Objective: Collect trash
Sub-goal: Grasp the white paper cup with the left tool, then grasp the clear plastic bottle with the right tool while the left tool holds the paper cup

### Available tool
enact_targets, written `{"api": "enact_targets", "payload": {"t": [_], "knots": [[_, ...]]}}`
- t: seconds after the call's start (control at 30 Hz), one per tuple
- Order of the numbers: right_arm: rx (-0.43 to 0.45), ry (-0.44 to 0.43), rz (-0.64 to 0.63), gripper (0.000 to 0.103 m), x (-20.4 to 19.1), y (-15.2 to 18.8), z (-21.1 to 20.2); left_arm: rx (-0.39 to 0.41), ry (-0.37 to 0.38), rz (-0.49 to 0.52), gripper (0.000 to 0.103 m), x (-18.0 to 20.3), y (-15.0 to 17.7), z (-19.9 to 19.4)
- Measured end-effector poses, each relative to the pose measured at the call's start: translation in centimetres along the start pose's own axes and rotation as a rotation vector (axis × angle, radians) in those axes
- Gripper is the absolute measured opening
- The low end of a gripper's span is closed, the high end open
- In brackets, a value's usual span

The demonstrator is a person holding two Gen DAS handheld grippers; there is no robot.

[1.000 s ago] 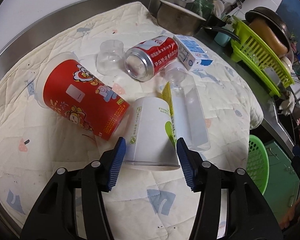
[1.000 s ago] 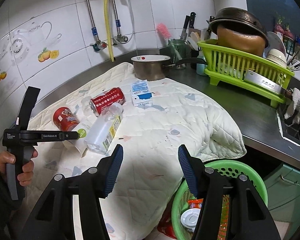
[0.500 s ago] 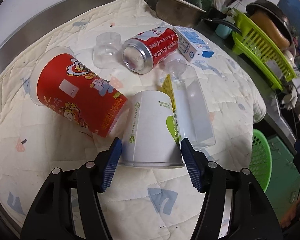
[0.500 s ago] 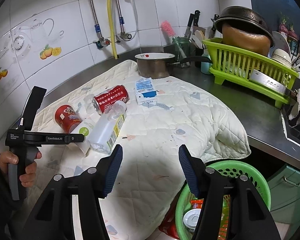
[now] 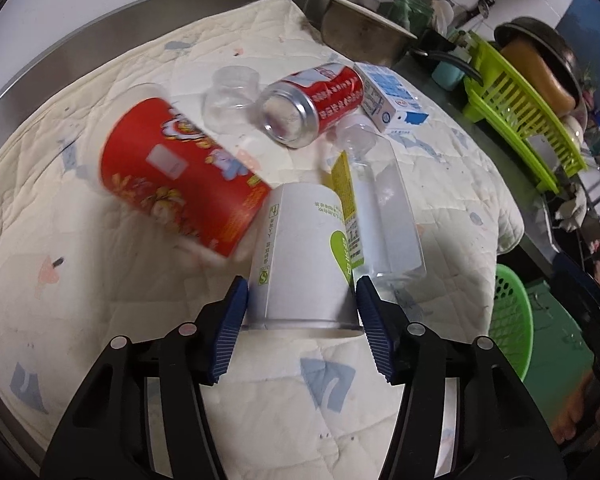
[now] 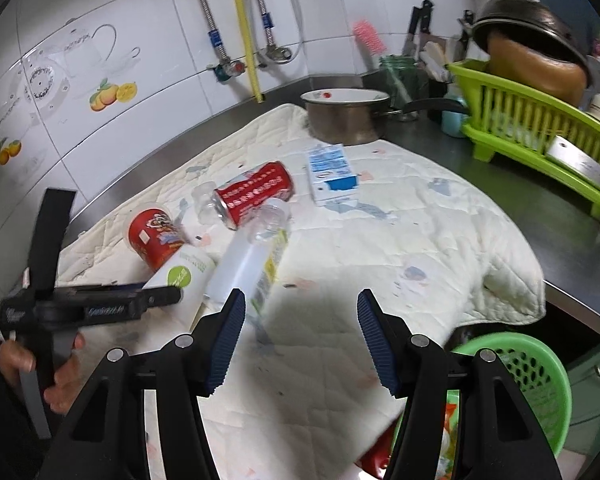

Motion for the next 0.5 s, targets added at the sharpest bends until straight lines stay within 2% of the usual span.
{"api": "enact_targets", "payload": {"t": [0.13, 0.23, 0.5], "knots": [[-0.045, -0.050, 0.015, 0.056, -1.8, -1.4, 2.1, 0.041, 0.014, -0.012, 0.055, -0.4, 0.6, -2.1], [-0.111, -0.086, 0.035, 0.056, -3.5, -2.5, 4.9, 0.059, 0.022, -0.015, 0.055, -0.6, 1.0, -3.3], [-0.219, -0.060, 0.040, 0.056, -6.6, -3.7, 11.0, 0.094, 0.045, -0.012, 0.055, -0.8, 1.9, -5.5]]}}
Point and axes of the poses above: each gripper's, at about its wrist camera, not at the fingertips, and z roughly the way its jaws point, x to its right, y to its underside, the point moved 2 cm from there along z, roughly the way its jaws point, and after that the axes turned 9 degrees about y, right-handed, at the moved point
